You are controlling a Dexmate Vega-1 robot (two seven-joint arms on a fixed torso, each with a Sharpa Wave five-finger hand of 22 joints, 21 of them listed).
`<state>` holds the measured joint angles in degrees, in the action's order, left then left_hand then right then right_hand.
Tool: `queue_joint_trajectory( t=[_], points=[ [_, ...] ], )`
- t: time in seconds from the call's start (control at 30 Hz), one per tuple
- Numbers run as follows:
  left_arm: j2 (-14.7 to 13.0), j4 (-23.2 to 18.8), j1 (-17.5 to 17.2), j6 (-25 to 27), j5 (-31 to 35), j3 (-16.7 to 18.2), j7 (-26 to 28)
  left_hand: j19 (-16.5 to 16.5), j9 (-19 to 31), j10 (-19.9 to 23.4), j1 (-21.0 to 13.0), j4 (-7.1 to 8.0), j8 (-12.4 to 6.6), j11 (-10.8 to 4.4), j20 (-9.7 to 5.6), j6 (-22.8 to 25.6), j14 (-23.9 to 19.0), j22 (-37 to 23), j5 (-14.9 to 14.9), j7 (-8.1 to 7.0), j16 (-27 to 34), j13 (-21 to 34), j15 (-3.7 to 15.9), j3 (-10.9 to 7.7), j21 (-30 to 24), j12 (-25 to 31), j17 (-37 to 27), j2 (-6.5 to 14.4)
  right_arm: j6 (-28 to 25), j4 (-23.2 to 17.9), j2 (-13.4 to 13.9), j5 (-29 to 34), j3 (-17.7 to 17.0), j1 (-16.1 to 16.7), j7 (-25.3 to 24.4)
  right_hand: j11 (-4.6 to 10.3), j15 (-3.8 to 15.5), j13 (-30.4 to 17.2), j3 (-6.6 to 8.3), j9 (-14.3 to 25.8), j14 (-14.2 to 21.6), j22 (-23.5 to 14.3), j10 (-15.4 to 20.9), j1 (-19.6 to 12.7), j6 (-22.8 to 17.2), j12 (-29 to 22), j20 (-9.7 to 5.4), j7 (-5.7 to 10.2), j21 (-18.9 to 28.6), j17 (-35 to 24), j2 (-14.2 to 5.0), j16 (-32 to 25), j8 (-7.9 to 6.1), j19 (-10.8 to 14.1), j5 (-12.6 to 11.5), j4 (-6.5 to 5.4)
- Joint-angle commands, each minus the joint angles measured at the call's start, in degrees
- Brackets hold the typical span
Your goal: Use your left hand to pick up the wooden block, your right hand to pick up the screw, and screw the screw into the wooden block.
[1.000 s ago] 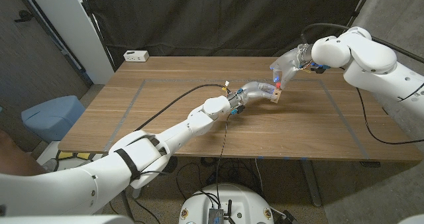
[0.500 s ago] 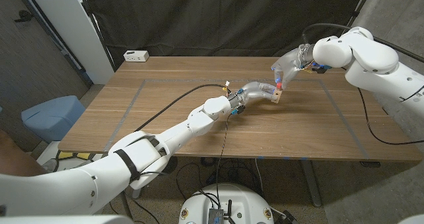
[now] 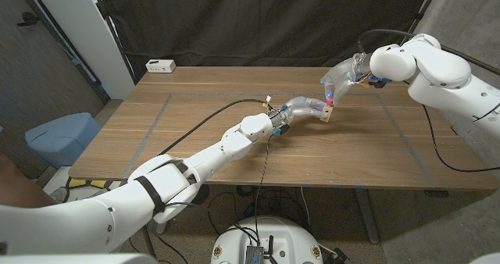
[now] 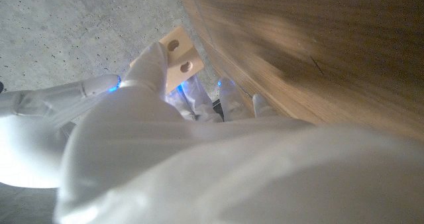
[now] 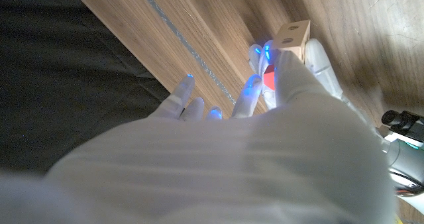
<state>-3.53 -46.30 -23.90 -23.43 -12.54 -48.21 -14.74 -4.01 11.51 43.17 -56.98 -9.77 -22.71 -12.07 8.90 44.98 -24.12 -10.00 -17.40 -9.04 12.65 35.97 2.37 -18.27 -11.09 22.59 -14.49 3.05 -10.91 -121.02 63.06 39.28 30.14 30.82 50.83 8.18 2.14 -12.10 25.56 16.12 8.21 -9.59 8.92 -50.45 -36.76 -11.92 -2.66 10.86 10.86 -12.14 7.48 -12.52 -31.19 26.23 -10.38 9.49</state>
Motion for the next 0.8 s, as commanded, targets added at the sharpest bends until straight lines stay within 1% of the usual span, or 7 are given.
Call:
queue_joint_trajectory(
  t=[0.03, 0.17, 0.23, 0.57, 0.8],
  points=[
    [0.0, -0.18, -0.02, 0.19, 0.04, -0.08, -0.01, 0.0, 0.99, 0.47, 1.76, 1.11, -0.39, -0.05, 0.25, 2.11, -0.27, -0.32, -0.56, -0.01, -0.08, 0.28, 4.25, -1.56, -0.36, 0.44, -0.13, 2.22, 0.1, 0.3, 0.28, -0.53, -0.27, 0.44, -0.86, -0.05, 3.98, -0.15, 0.54, 0.33, 0.57, -0.14, 0.64, -0.55, -0.75, -0.32, -3.0, -0.05, 0.55, -0.18, -0.17, -0.44, -0.7, 0.35, -0.26, -0.12],
    [-0.12, -0.52, -0.14, 0.37, 0.11, -0.11, 0.13, -0.01, 0.99, 0.47, 1.81, 1.13, -0.37, -0.05, 0.23, 2.07, -0.29, -0.32, -0.55, 0.16, -0.04, 0.26, 4.2, -1.54, -0.37, 0.43, -0.15, 2.24, 0.26, 0.39, 0.35, -0.69, -0.26, 0.5, -1.07, 0.02, 4.01, -0.14, 0.63, 0.44, 0.7, -0.13, 0.97, -0.65, -0.96, -0.38, -3.26, -0.16, 0.58, -0.22, -0.29, -0.47, -0.95, 0.57, -0.22, -0.15],
    [-0.14, -0.61, -0.17, 0.45, 0.1, -0.11, 0.15, -0.01, 0.99, 0.45, 1.82, 1.15, -0.39, -0.06, 0.29, 2.16, -0.29, -0.32, -0.57, -0.03, -0.05, 0.25, 4.2, -1.59, -0.37, 0.42, -0.15, 2.3, 0.33, 0.45, 0.35, -0.71, -0.17, 0.46, -0.97, 0.08, 4.22, -0.14, 0.68, 0.5, 0.87, -0.13, 1.2, -0.7, -1.05, -0.44, -3.33, -0.13, 0.56, -0.24, -0.35, -0.53, -1.07, 0.6, -0.21, -0.16],
    [-0.24, -0.94, -0.29, 0.75, 0.1, -0.12, 0.26, -0.02, 0.99, 0.47, 1.92, 1.17, -0.41, -0.03, 0.24, 2.27, -0.28, -0.32, -0.57, 0.01, -0.04, 0.24, 4.16, -1.59, -0.37, 0.43, -0.16, 2.3, 0.25, 0.57, 0.27, -0.78, -0.06, 0.49, -1.11, 0.11, 4.49, -0.13, 0.89, 0.78, 1.15, -0.12, 1.7, -0.9, -2.31, -0.46, -3.56, -0.36, 0.55, -0.35, -0.61, -0.59, -1.98, 0.93, -0.14, -0.22],
    [-0.2, -0.96, -0.33, 0.81, 0.06, -0.15, 0.25, -0.04, 0.99, 0.5, 1.99, 1.21, -0.35, 0.11, 0.29, 2.17, -0.33, -0.32, -0.6, 0.08, -0.05, 0.24, 4.09, -1.68, -0.38, 0.46, -0.16, 2.4, 0.08, 0.58, 0.3, -1.02, -0.08, 0.57, -1.09, 0.08, 4.54, -0.12, 1.07, 0.98, 1.37, -0.12, 2.07, -1.02, -2.92, -0.49, -3.91, -0.83, 0.57, -0.45, -0.89, -0.65, -2.52, 1.23, -0.11, -0.29]
  ],
)
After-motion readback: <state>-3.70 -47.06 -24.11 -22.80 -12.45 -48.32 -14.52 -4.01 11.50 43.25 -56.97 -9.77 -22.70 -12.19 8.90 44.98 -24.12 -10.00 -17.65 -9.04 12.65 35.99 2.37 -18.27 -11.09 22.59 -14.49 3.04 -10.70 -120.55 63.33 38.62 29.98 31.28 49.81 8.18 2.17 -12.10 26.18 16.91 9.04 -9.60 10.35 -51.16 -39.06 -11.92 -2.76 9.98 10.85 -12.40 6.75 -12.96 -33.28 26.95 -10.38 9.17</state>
